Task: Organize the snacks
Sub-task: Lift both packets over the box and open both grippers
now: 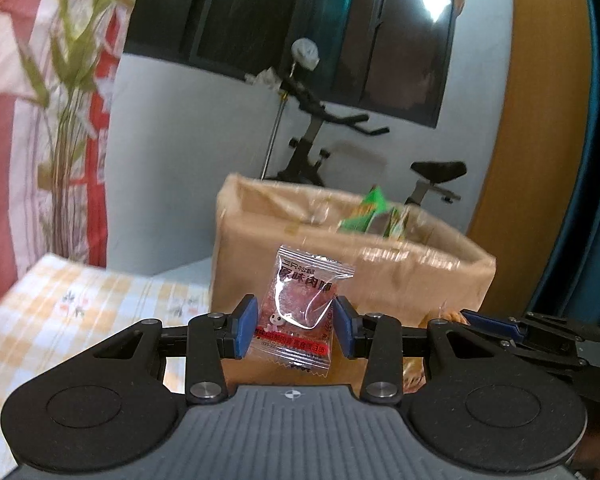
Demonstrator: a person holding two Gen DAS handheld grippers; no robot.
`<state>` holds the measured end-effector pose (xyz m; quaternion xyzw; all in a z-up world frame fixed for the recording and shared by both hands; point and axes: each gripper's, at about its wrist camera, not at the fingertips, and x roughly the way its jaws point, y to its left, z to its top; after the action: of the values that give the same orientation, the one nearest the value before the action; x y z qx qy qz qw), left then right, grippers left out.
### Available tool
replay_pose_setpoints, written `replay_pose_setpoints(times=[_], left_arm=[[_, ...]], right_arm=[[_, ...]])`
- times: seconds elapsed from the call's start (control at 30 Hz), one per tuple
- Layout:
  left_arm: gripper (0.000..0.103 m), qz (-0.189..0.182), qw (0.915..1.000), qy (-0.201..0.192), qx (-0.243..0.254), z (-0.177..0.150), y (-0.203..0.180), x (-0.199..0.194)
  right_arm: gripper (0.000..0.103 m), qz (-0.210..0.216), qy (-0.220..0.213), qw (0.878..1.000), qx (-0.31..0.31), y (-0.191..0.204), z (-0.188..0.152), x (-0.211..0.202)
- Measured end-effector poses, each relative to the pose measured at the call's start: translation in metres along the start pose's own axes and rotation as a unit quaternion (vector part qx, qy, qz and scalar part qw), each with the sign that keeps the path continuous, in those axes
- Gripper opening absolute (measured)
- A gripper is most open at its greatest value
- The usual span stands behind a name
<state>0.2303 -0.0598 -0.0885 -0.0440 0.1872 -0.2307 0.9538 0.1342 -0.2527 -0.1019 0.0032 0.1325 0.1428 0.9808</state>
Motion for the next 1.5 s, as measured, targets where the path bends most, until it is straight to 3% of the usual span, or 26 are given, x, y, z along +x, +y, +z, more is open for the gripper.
replay_pose_setpoints(times=[0.37,0.57,0.9,0.97,1.03,1.07,1.23,1.37,1.5], left_arm=[[0.044,-0.013,0.9979,-0.059,0.024,0.069,-0.016,0.034],[0.044,0.011,0.9987,-0.034,0.036,0.091,-0.021,0.08],[0.045,0.045,0.9974,0.027,0.049,0.078,-0.023,0.116],[0.057,0.052,0.9969,0.029,0.052,0.077,-0.022,0.114],[0.07,0.051,0.997,0.027,0.052,0.078,-0.021,0.108],[0.077,0.051,0.997,0.027,0.052,0.078,-0.02,0.106],[0.085,0.071,0.9953,0.023,0.061,0.086,-0.023,0.088],[0.09,0.073,0.9958,0.009,0.054,0.091,-0.023,0.067],[0.095,0.079,0.996,0.006,0.041,0.093,-0.024,0.045]], right_arm=[[0.022,-0.046,-0.053,0.997,0.012,-0.038,0.063,0.016],[0.022,-0.08,-0.022,0.995,0.061,-0.075,0.084,0.047],[0.023,-0.098,0.048,0.991,0.072,-0.096,0.072,0.076],[0.023,-0.103,0.054,0.99,0.077,-0.096,0.07,0.076],[0.028,-0.104,0.054,0.99,0.073,-0.096,0.07,0.075],[0.035,-0.106,0.053,0.991,0.07,-0.096,0.071,0.073],[0.055,-0.111,0.051,0.99,0.069,-0.093,0.077,0.065],[0.082,-0.109,0.04,0.991,0.068,-0.085,0.084,0.054],[0.094,-0.106,0.034,0.991,0.068,-0.074,0.091,0.041]])
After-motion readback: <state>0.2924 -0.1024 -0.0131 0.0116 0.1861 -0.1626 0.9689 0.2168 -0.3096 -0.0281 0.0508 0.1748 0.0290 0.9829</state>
